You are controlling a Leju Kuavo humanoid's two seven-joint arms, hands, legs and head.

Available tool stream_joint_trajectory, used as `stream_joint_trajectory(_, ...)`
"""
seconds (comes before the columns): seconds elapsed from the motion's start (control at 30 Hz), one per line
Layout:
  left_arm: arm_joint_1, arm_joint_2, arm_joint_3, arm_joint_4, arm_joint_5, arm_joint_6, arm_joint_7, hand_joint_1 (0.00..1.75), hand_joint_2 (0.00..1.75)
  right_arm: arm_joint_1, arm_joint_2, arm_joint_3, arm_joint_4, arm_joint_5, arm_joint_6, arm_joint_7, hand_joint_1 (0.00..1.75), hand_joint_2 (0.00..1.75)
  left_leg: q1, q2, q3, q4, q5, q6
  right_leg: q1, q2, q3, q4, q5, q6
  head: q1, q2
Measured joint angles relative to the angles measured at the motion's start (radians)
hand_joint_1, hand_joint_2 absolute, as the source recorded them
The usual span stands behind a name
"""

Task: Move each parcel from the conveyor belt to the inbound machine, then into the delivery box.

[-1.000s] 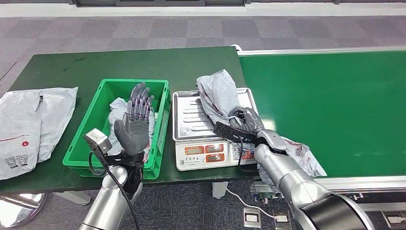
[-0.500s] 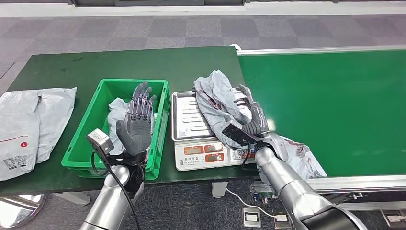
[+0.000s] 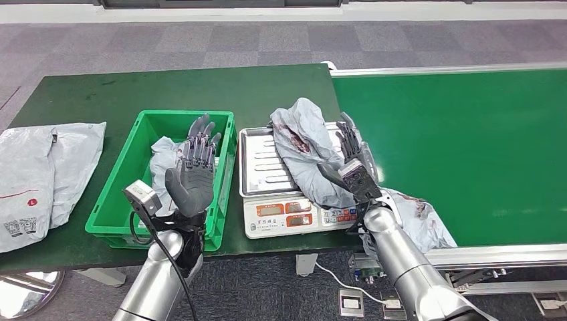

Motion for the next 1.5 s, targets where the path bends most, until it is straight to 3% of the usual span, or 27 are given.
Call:
stream_joint_trajectory(0.07, 0.0, 0.0, 0.0, 0.0, 0.0, 0.0, -0.001, 0.0, 0.0, 0.004, -0.002, -0.002, -0.009, -0.029, 0.033, -0.002, 0.0, 1.75, 0.0, 0.0, 0.0, 0.0, 0.0, 0.0, 0.0, 0.0, 0.0, 0.0, 0.0, 0.0, 0.0, 0.0)
stream_joint_trajectory(0.2, 0.007, 0.004, -0.002, 0.004, 0.01, 0.0, -0.018, 0.0, 0.0, 0.031, -0.021, -0.008, -0.061, -0.163, 0.201, -0.015, 0.0, 1.75, 0.0, 0.0, 0.0, 0.0, 0.0, 0.001, 0.0, 0.0, 0.0, 0.0, 0.0, 0.0, 0.0, 0.0)
stream_joint_trajectory(0.27, 0.011, 0.007, -0.002, 0.008, 0.015, 0.0, -0.025, 0.0, 0.0, 0.056, -0.037, -0.014, -0.11, -0.169, 0.186, -0.025, 0.0, 1.75, 0.0, 0.0, 0.0, 0.0, -0.001, 0.001, 0.0, 0.0, 0.0, 0.0, 0.0, 0.0, 0.0, 0.0)
stream_joint_trajectory(0.33, 0.011, 0.01, -0.002, 0.011, 0.017, 0.0, -0.028, 0.0, 0.87, 0.092, -0.054, -0.026, -0.187, -0.138, 0.094, -0.034, 0.0, 1.75, 0.0, 0.0, 0.0, 0.0, -0.001, 0.001, 0.0, -0.001, -0.001, 0.0, -0.001, 0.0, 0.0, 0.0)
stream_joint_trajectory(0.4, 0.006, 0.013, -0.002, 0.015, 0.016, 0.0, -0.028, 0.0, 1.75, 0.145, -0.073, -0.044, -0.293, -0.069, -0.059, -0.038, 0.0, 1.75, 0.0, -0.001, 0.0, 0.0, -0.002, 0.002, 0.0, -0.001, -0.001, -0.001, -0.002, 0.001, 0.0, 0.0)
stream_joint_trajectory(0.5, -0.018, 0.015, -0.006, 0.044, -0.011, 0.006, -0.021, 0.0, 1.75, 0.26, -0.088, -0.099, -0.477, 0.161, -0.342, -0.04, 0.0, 1.75, 0.0, -0.002, 0.0, 0.0, -0.004, 0.002, 0.0, -0.003, 0.001, -0.001, -0.003, 0.001, 0.0, 0.0)
stream_joint_trajectory(0.57, -0.034, 0.016, -0.011, 0.068, -0.033, 0.013, -0.02, 0.0, 1.75, 0.331, -0.088, -0.139, -0.577, 0.264, -0.429, -0.039, 0.0, 1.75, 0.0, -0.001, 0.0, 0.0, -0.005, 0.001, 0.0, -0.002, 0.001, -0.001, -0.004, 0.001, 0.0, 0.0)
stream_joint_trajectory(0.7, -0.055, 0.016, -0.017, 0.101, -0.042, 0.016, -0.022, 0.0, 1.75, 0.419, -0.091, -0.182, -0.708, 0.289, -0.446, -0.037, 0.0, 1.75, -0.001, 0.002, 0.0, 0.0, -0.006, 0.001, -0.001, 0.0, 0.0, -0.001, -0.004, 0.001, 0.0, 0.0)
stream_joint_trajectory(0.87, -0.07, 0.016, -0.022, 0.127, -0.042, 0.016, -0.023, 0.0, 1.75, 0.462, -0.093, -0.205, -0.786, 0.291, -0.446, -0.036, 0.0, 1.75, 0.0, 0.003, 0.0, 0.0, -0.006, 0.001, 0.0, 0.0, 0.0, -0.001, -0.004, 0.001, 0.0, 0.0)
stream_joint_trajectory(1.4, -0.079, 0.016, -0.028, 0.157, -0.042, 0.015, -0.021, 0.0, 1.75, 0.49, -0.095, -0.208, -0.839, 0.29, -0.446, -0.035, 0.0, 1.75, 0.0, 0.003, 0.0, 0.0, -0.006, 0.001, -0.001, 0.001, -0.001, -0.001, -0.004, 0.001, 0.0, 0.0)
stream_joint_trajectory(1.5, -0.097, 0.013, -0.028, 0.183, -0.037, -0.012, -0.013, 0.0, 1.75, 0.521, -0.085, -0.243, -0.881, 0.273, -0.447, -0.034, 0.0, 1.75, 0.0, 0.001, 0.0, 0.0, -0.006, 0.001, -0.001, 0.0, 0.0, -0.001, -0.004, 0.001, 0.0, 0.0)
